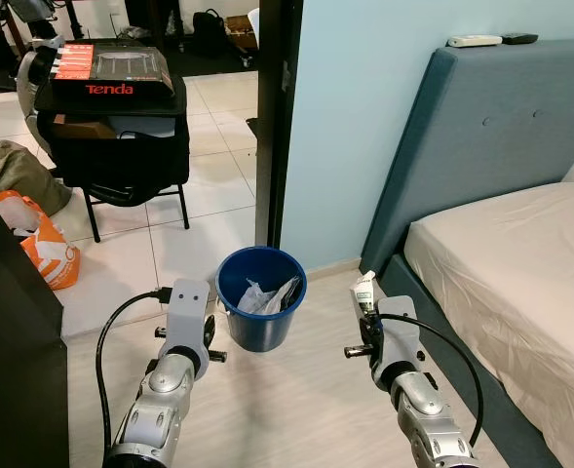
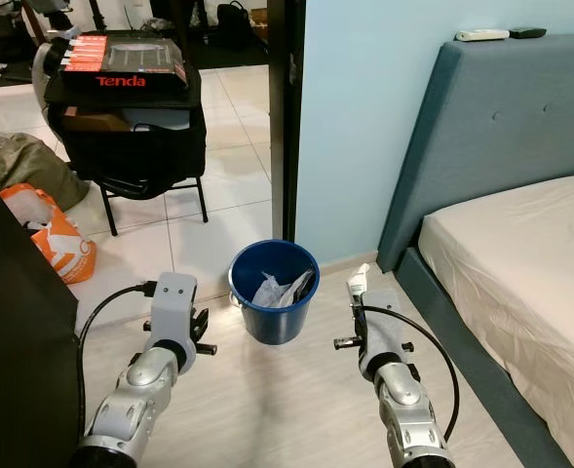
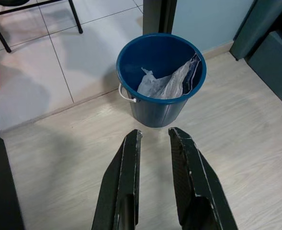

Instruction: Clean up the room

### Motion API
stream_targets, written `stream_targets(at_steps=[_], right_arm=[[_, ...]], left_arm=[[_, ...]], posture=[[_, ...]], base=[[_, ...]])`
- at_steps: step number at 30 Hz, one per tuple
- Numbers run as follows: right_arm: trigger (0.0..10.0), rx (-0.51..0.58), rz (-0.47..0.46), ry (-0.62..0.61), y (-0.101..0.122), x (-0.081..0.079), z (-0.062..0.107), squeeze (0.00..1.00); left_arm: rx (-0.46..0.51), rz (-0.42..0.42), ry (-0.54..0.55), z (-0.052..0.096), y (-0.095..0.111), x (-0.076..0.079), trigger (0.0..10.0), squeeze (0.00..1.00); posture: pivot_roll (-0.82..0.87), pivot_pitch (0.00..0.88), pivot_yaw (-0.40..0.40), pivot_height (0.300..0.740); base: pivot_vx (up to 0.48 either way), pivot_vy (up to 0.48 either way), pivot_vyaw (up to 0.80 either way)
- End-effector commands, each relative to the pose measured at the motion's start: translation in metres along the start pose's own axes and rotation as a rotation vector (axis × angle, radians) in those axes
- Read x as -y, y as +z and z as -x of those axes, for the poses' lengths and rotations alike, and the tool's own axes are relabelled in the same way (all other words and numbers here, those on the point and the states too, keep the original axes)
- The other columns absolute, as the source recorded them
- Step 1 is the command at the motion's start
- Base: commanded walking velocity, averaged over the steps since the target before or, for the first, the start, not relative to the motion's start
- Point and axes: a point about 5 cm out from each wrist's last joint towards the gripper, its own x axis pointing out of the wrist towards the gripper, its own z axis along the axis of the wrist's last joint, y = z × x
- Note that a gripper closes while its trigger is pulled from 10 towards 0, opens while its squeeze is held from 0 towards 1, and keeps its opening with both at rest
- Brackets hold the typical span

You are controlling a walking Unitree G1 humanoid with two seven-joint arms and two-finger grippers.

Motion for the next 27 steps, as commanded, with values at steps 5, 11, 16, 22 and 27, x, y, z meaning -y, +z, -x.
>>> stream_targets(at_steps=[5, 11, 16, 22, 27], right_arm=[[10.0, -0.017, -0.010, 0.006, -0.0056, -0.0021, 0.0011, 0.00], [10.0, -0.011, -0.025, 0.000, -0.0048, -0.0014, 0.0009, 0.00], [10.0, -0.009, -0.024, 0.001, -0.0042, -0.0013, 0.0006, 0.00], [10.0, -0.009, -0.023, 0.003, -0.0040, -0.0012, 0.0006, 0.00], [10.0, -0.012, -0.022, 0.007, -0.0048, -0.0012, 0.0012, 0.00]], left_arm=[[-0.016, -0.025, 0.002, -0.0003, -0.0043, 0.0003, 10.0, 0.00], [-0.021, -0.036, 0.001, -0.0006, -0.0043, 0.0014, 10.0, 0.00], [-0.026, -0.036, 0.004, -0.0006, -0.0047, 0.0020, 10.0, 0.00], [-0.032, -0.019, 0.024, -0.0007, -0.0057, 0.0004, 10.0, 0.00], [-0.040, -0.006, 0.034, -0.0009, -0.0066, -0.0014, 10.0, 0.00]], posture=[[0.03, 0.123, -0.059, 0.740], [0.03, 0.123, -0.059, 0.740], [0.03, 0.124, -0.059, 0.740], [0.03, 0.122, -0.062, 0.740], [0.03, 0.122, -0.064, 0.740]], base=[[0.000, 0.000, 0.00], [0.000, -0.240, 0.00], [0.000, -0.480, 0.00], [0.000, -0.237, 0.00], [0.000, 0.000, 0.00]])
